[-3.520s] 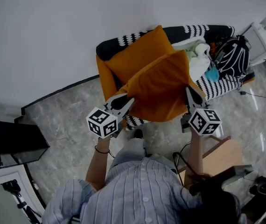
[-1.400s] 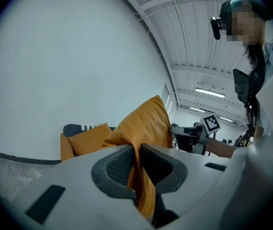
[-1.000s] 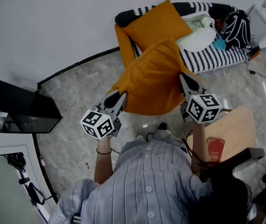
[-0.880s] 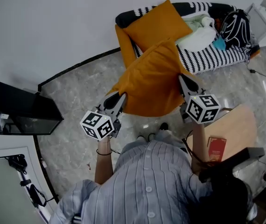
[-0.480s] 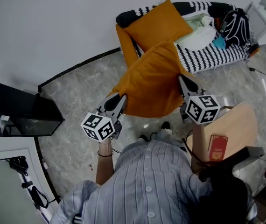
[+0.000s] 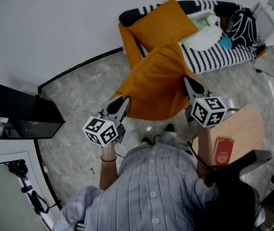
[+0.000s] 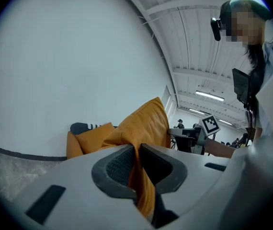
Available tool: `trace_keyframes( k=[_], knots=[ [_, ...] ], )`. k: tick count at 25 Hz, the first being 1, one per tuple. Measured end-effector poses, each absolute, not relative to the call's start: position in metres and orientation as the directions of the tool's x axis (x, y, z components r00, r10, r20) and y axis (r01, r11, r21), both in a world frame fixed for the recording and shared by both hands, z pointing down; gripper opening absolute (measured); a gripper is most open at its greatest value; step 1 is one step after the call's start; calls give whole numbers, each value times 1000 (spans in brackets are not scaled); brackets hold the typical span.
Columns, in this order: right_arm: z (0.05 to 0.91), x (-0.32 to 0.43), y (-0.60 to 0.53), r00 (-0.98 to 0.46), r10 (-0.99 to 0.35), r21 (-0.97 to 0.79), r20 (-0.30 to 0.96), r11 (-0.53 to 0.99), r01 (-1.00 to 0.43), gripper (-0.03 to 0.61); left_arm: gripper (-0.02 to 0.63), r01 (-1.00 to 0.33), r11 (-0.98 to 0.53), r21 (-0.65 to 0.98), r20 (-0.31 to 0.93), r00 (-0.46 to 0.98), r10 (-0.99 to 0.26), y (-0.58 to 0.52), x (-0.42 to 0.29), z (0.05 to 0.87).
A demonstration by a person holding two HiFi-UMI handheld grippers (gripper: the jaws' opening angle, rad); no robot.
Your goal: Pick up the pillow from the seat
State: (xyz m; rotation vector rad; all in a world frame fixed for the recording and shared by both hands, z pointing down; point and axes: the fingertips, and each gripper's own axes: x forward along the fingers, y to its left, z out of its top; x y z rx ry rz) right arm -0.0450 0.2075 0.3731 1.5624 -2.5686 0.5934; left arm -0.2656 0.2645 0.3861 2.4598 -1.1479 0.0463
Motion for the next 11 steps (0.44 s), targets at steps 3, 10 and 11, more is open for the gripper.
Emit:
trace_keyframes(
  k=[3, 10, 11],
  knots=[
    [372, -44, 207, -482, -836, -287, 262, 409, -866, 21, 58, -742, -564, 362, 205, 653, -729, 265, -264, 385],
    [373, -43, 203, -486, -832, -288, 269, 412, -865, 21, 58, -748, -556, 363, 209, 647, -734, 265, -264, 384],
    [373, -43, 202, -486, -831, -288, 269, 413, -864, 21, 57, -749, -554, 363, 210, 645, -735, 264, -264, 384]
  ],
)
